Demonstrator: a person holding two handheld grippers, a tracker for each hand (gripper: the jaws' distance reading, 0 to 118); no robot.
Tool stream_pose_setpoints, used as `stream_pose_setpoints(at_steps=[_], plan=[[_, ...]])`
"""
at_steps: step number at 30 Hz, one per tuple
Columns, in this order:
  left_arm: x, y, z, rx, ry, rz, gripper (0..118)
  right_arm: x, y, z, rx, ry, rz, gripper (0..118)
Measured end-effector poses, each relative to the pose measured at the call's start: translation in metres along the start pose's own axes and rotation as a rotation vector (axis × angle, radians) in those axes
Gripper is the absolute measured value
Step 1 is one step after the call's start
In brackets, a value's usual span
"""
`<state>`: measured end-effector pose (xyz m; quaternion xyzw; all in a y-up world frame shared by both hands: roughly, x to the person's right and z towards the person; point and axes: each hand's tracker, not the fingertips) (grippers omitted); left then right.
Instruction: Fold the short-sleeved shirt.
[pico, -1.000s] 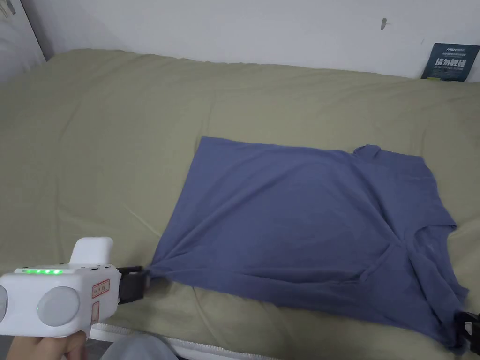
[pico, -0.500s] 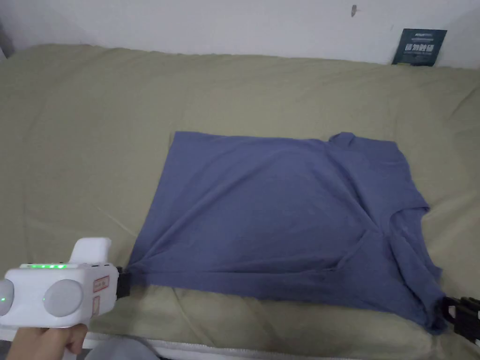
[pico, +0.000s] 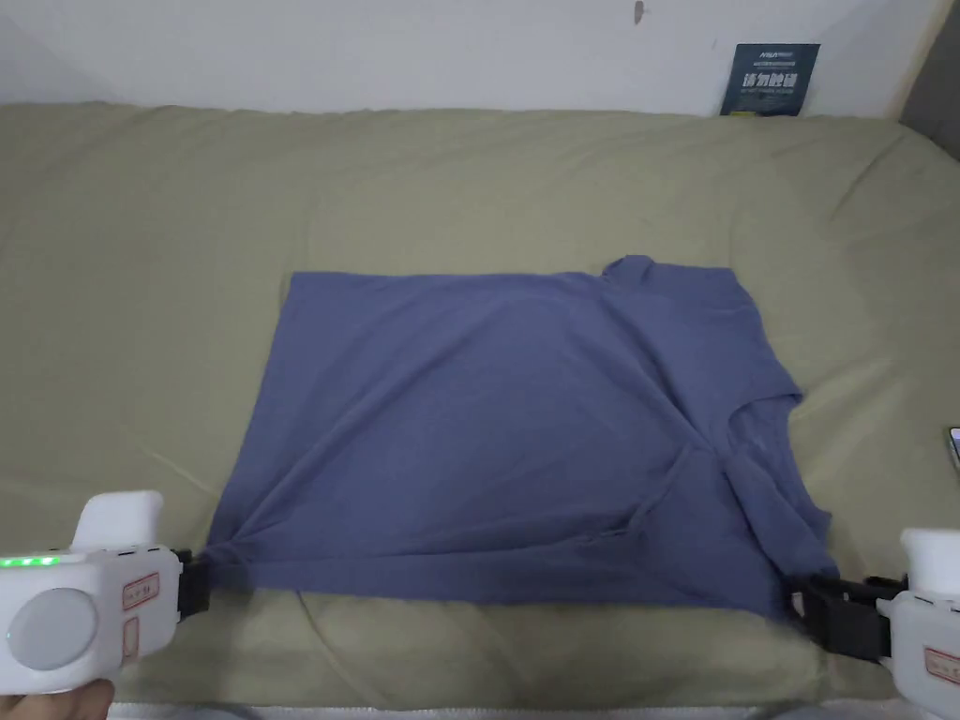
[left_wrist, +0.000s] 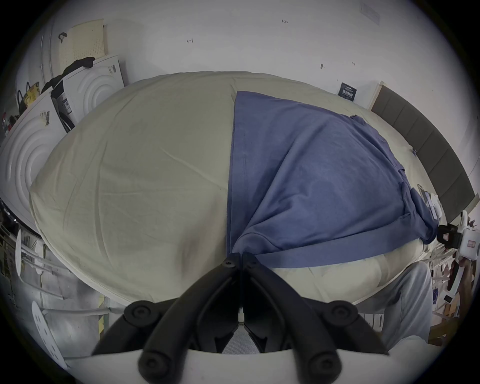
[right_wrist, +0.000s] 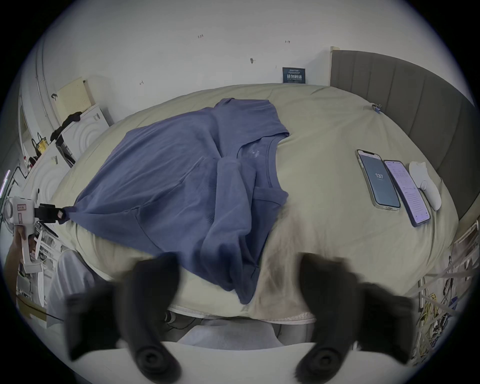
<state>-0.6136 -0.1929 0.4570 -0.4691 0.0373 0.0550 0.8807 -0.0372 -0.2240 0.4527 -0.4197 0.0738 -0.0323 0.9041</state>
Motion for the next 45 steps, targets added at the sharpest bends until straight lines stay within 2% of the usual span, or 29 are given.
stream_pose_setpoints(at_steps=[1, 3, 4, 5, 15, 19, 20, 24, 35, 37, 45], plan=[[-0.001, 0.000, -0.001, -0.002, 0.000, 0.001, 0, 0.003, 0.000, -0.005, -0.009, -0.021, 0.010, 14], [-0.002, 0.002, -0.003, -0.008, -0.001, 0.009, 0, 0.014, -0.002, -0.013, -0.030, -0.011, 0.028, 13], [-0.002, 0.002, -0.003, -0.008, 0.002, 0.011, 0, 0.014, -0.001, -0.012, -0.059, 0.010, 0.021, 5], [-0.003, 0.003, -0.002, -0.008, 0.002, 0.011, 0, 0.018, -0.002, -0.011, -0.043, 0.008, 0.015, 3], [-0.006, 0.015, 0.006, 0.009, -0.006, -0.009, 0, 0.021, 0.014, 0.012, 0.038, 0.009, 0.025, 3], [-0.006, 0.036, 0.008, 0.027, -0.013, -0.023, 0, 0.018, 0.040, 0.020, 0.065, 0.007, 0.042, 3], [-0.005, 0.042, 0.008, 0.038, -0.006, -0.033, 0, 0.005, 0.052, 0.027, 0.069, 0.005, 0.047, 3], [-0.002, 0.074, 0.005, 0.064, -0.011, -0.044, 0, -0.003, 0.089, 0.022, 0.084, -0.011, 0.082, 3], [0.014, 0.180, -0.059, 0.067, 0.007, -0.086, 0, -0.009, 0.197, -0.055, 0.041, -0.051, 0.125, 3], [0.016, 0.194, -0.075, 0.055, 0.015, -0.088, 0, 0.001, 0.212, -0.084, 0.018, -0.056, 0.121, 3], [0.026, 0.219, -0.129, 0.005, 0.023, -0.081, 0, 0.012, 0.232, -0.152, -0.067, -0.087, 0.118, 3]])
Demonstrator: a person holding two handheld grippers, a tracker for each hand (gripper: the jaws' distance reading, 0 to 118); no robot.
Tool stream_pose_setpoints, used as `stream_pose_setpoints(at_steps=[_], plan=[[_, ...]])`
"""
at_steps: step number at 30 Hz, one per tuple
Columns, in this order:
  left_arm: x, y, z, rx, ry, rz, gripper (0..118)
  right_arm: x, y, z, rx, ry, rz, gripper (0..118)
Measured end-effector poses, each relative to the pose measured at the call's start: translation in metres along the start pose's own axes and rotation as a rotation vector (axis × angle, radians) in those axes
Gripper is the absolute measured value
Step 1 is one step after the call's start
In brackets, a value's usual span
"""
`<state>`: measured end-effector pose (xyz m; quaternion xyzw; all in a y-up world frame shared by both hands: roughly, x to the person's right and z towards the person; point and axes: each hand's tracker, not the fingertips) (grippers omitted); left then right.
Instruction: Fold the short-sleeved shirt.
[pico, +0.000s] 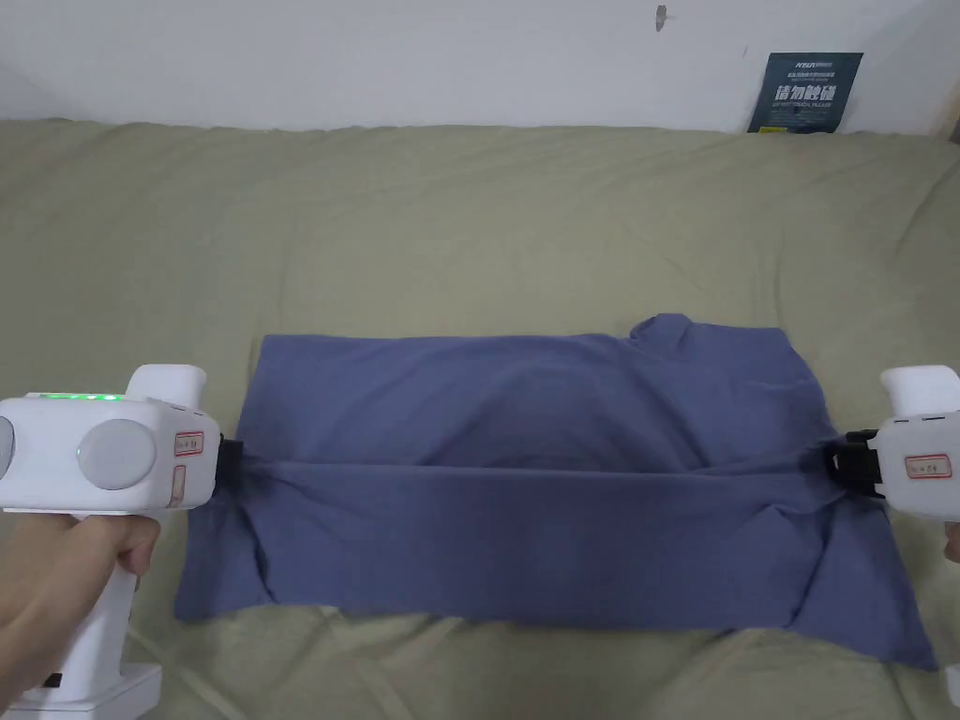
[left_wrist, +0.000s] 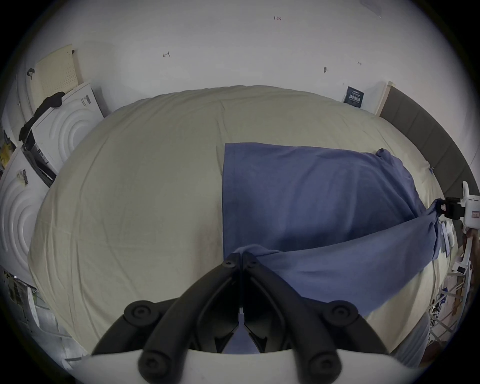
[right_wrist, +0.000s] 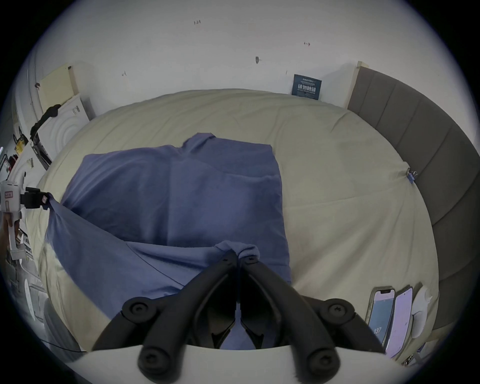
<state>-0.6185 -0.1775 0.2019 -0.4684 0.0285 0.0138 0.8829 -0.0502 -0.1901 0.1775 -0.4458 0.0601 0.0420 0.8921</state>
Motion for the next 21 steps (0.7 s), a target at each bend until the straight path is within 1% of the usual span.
stream_pose_setpoints(at_steps=[2, 3, 4, 5, 6, 7, 8, 9, 10, 13, 14, 15, 16, 17, 18, 19, 20, 21], plan=[[0.002, -0.003, -0.005, -0.013, -0.010, 0.021, 0, 0.000, -0.001, -0.007, -0.010, -0.006, -0.001, 4], [0.002, -0.003, -0.008, -0.022, -0.016, 0.032, 0, 0.001, -0.003, -0.010, -0.011, -0.003, -0.009, 6], [0.002, -0.005, -0.009, -0.019, -0.031, 0.052, 11, 0.002, -0.005, -0.011, -0.008, 0.009, -0.027, 32], [-0.001, -0.007, -0.010, -0.016, -0.044, 0.063, 46, 0.002, -0.007, -0.009, 0.003, -0.004, -0.034, 71], [-0.002, -0.009, -0.008, -0.015, -0.047, 0.069, 97, 0.004, -0.010, -0.006, 0.015, -0.005, -0.046, 108], [-0.003, -0.012, -0.008, -0.027, -0.038, 0.072, 117, 0.007, -0.014, -0.007, 0.019, 0.019, -0.061, 118], [-0.003, -0.018, -0.002, -0.019, -0.029, 0.075, 112, 0.009, -0.017, 0.004, 0.097, 0.019, -0.067, 118], [-0.006, -0.021, 0.006, 0.005, -0.030, 0.076, 110, 0.012, -0.023, 0.010, 0.060, 0.041, -0.093, 118], [-0.008, -0.025, 0.012, 0.002, -0.032, 0.078, 110, 0.014, -0.029, 0.017, 0.058, 0.057, -0.106, 118], [-0.013, -0.043, 0.034, 0.022, -0.033, 0.103, 109, 0.005, -0.049, 0.036, 0.062, 0.055, -0.112, 118], [-0.014, -0.051, 0.042, 0.029, -0.035, 0.110, 105, 0.004, -0.057, 0.043, 0.063, 0.056, -0.120, 118], [-0.014, -0.059, 0.050, 0.041, -0.035, 0.116, 92, 0.001, -0.063, 0.047, 0.063, 0.058, -0.128, 114], [-0.014, -0.068, 0.058, 0.059, -0.036, 0.118, 75, -0.001, -0.073, 0.054, 0.063, 0.065, -0.130, 106], [-0.016, -0.077, 0.065, 0.084, -0.037, 0.122, 64, -0.004, -0.083, 0.063, 0.082, 0.079, -0.128, 97], [-0.016, -0.084, 0.069, 0.078, -0.033, 0.121, 64, -0.007, -0.092, 0.071, 0.099, 0.089, -0.126, 97], [-0.016, -0.093, 0.072, 0.082, -0.032, 0.131, 9, -0.032, -0.091, 0.106, 0.107, 0.073, -0.129, 41], [-0.015, -0.104, 0.076, 0.098, -0.024, 0.139, 0, -0.041, -0.101, 0.116, 0.161, 0.032, -0.109, 0], [-0.016, -0.110, 0.079, 0.101, -0.036, 0.149, 0, -0.048, -0.110, 0.125, 0.159, 0.044, -0.117, 0]])
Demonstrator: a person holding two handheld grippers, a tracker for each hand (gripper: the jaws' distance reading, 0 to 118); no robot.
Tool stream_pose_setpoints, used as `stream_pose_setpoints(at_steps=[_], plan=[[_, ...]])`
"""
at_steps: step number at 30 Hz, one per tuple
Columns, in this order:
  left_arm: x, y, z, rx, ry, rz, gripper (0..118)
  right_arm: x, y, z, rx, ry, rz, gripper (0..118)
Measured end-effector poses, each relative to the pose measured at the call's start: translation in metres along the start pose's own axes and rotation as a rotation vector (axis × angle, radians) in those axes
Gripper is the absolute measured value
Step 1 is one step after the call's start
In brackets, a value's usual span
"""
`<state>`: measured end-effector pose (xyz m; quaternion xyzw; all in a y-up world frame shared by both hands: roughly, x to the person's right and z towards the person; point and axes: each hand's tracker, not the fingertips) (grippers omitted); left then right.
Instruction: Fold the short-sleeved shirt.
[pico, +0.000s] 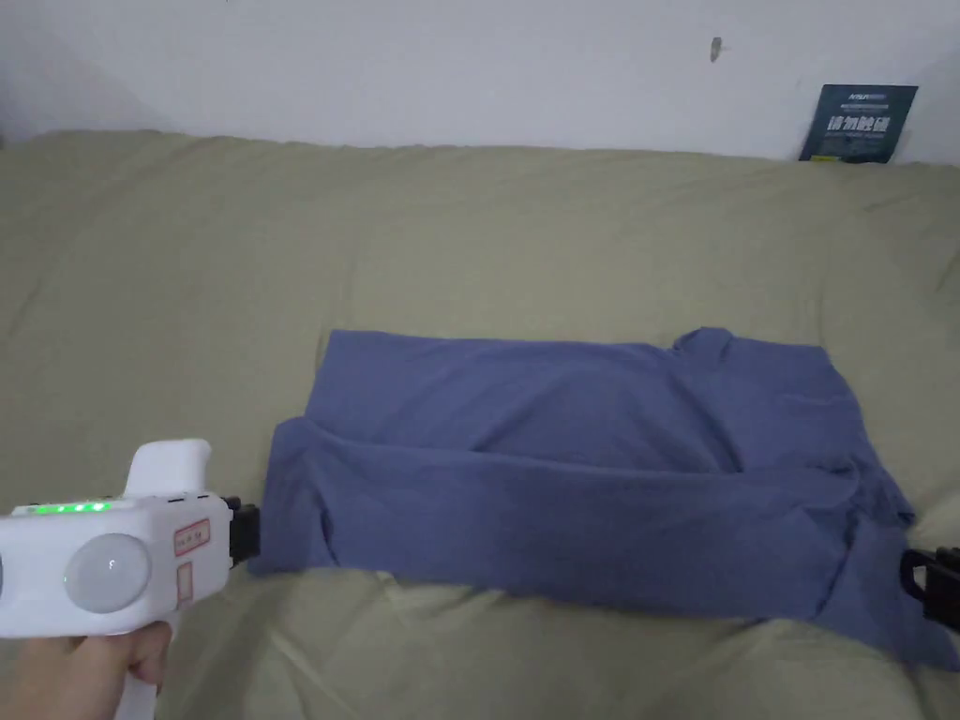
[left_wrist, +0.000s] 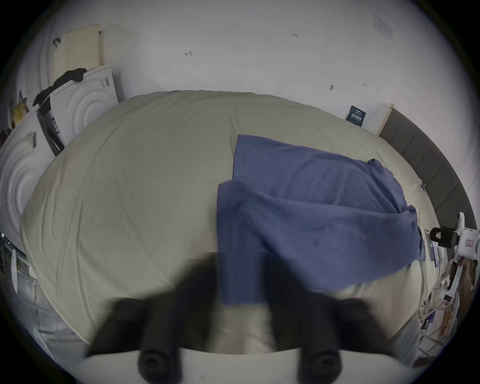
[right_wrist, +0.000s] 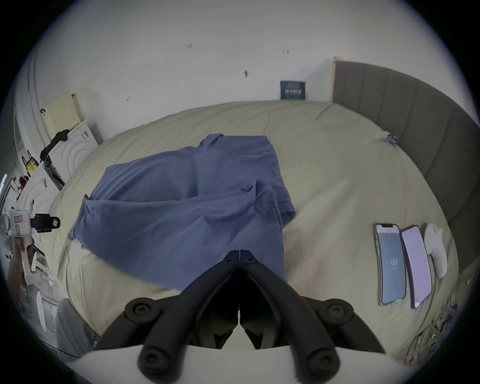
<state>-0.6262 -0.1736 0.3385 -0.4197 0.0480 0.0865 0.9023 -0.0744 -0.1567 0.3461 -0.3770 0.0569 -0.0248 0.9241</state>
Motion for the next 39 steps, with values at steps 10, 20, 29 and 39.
stream_pose_setpoints(at_steps=[10, 20, 29, 39], plan=[[0.004, -0.009, -0.003, -0.001, 0.008, 0.003, 0, 0.034, -0.020, -0.022, -0.026, 0.040, -0.057, 0], [0.011, 0.006, -0.055, -0.108, 0.061, 0.024, 112, 0.021, -0.024, -0.024, -0.049, 0.019, -0.023, 0], [0.029, 0.009, -0.054, -0.150, 0.095, -0.081, 5, 0.026, -0.031, -0.031, -0.079, 0.018, -0.051, 0], [0.028, 0.016, -0.049, -0.151, 0.078, -0.071, 5, 0.048, -0.018, -0.061, -0.160, -0.015, -0.035, 118]])
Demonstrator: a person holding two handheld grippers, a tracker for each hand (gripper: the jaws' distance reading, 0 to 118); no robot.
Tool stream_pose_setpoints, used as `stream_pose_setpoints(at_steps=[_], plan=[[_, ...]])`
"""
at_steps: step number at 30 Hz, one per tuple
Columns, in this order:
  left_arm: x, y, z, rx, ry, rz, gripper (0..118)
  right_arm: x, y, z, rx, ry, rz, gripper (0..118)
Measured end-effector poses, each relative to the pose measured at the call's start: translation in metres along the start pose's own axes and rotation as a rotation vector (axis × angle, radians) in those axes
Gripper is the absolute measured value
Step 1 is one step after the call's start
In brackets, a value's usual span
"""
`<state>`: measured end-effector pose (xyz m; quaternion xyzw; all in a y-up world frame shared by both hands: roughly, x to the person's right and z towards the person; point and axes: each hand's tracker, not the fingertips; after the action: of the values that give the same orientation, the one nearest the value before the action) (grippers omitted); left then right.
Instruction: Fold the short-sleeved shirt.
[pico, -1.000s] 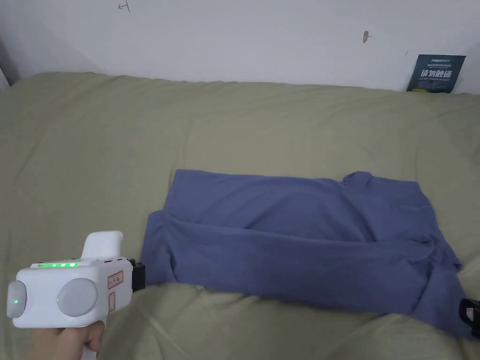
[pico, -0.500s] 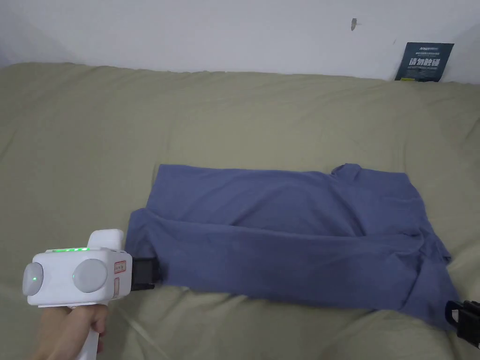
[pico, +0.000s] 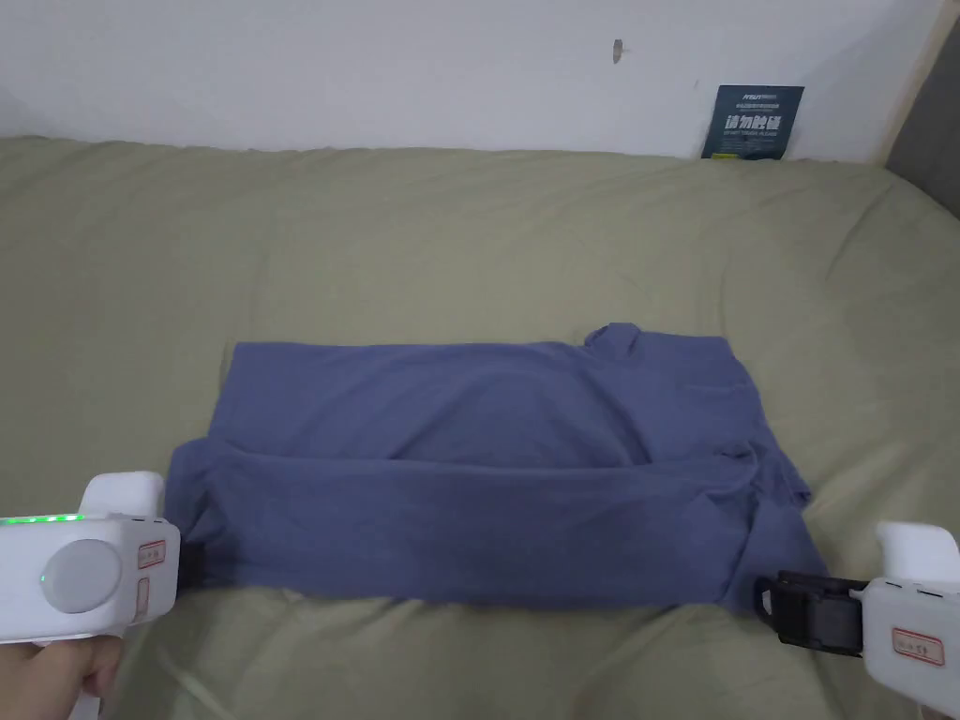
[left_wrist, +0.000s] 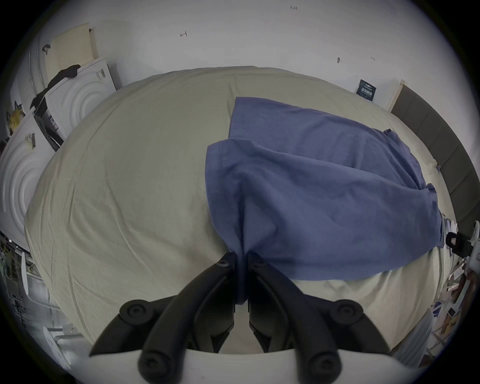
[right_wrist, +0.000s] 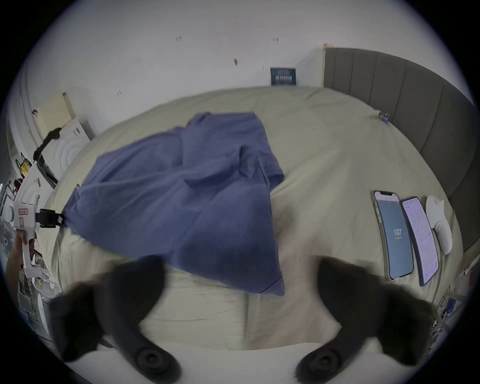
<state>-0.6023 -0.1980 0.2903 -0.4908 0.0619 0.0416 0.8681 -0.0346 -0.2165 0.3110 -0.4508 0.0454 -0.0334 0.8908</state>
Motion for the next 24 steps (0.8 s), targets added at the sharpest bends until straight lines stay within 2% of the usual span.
stream_pose_setpoints(at_steps=[5, 6, 7, 8, 9, 10, 11, 24], plan=[[-0.008, 0.003, -0.012, -0.007, -0.004, -0.003, 5, -0.004, 0.010, -0.017, -0.048, -0.022, 0.038, 117], [-0.009, 0.004, -0.013, -0.010, -0.006, -0.002, 5, -0.004, 0.012, -0.020, -0.064, -0.024, 0.041, 104], [-0.011, 0.005, -0.013, -0.011, -0.007, 0.001, 5, 0.001, 0.007, -0.022, -0.045, -0.018, 0.042, 53], [-0.012, 0.006, -0.013, -0.012, -0.009, 0.001, 5, 0.001, 0.009, -0.021, -0.042, -0.026, 0.078, 11], [-0.009, 0.004, -0.011, -0.010, -0.006, -0.002, 5, -0.002, 0.011, -0.022, -0.051, -0.080, 0.123, 9], [-0.009, 0.005, -0.010, -0.011, -0.007, -0.006, 5, -0.005, 0.012, -0.020, -0.032, -0.071, 0.150, 9], [-0.010, 0.007, -0.009, -0.011, -0.007, -0.009, 5, 0.003, 0.010, -0.023, -0.059, -0.036, 0.147, 9], [-0.010, 0.011, 0.026, 0.029, 0.008, -0.053, 5, 0.006, 0.015, 0.033, 0.019, -0.031, 0.162, 8]])
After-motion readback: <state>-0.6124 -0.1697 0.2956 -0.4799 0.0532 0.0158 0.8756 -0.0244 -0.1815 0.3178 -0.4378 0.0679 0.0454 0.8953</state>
